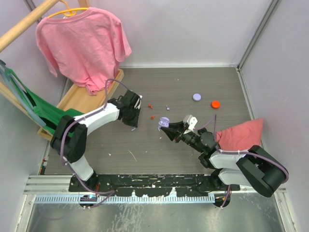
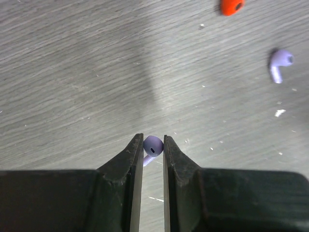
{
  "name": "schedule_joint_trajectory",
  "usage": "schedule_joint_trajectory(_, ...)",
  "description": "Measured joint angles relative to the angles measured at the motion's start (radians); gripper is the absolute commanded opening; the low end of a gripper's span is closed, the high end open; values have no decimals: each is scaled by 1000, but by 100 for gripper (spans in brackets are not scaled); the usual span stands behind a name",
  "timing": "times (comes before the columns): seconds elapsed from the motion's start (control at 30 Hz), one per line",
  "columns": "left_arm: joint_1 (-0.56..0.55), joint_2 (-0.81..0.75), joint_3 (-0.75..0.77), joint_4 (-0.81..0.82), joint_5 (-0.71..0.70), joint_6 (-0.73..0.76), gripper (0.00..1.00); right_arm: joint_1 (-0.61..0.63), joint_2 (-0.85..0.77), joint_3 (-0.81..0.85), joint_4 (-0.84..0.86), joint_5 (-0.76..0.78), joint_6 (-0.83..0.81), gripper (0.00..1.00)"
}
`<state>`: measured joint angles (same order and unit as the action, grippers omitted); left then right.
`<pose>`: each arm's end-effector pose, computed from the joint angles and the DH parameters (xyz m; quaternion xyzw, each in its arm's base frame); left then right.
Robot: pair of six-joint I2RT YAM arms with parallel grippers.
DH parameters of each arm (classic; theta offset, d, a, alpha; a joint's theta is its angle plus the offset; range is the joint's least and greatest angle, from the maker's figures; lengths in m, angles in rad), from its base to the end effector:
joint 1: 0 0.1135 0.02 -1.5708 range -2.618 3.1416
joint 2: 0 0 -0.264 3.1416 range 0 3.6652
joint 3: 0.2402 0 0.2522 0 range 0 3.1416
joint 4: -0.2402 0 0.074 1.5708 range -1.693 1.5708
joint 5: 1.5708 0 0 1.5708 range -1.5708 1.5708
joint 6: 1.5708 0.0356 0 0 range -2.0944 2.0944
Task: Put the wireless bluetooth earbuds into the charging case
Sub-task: Pick up the earbud from the center of the board.
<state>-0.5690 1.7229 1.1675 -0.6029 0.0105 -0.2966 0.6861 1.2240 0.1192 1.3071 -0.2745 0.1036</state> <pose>0.2894 -0.1855 0.1959 0.1340 0.9696 -0.0906 0.1837 0.1486 0.1342 0.1917 -0.2813 0.5693 0.3751 0.6753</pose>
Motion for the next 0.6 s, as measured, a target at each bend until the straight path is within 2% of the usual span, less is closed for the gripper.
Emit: schedule_joint_trajectory(0.6, 0, -530, -163, 167, 122, -115, 10, 0, -14, 56, -6, -16, 24, 1)
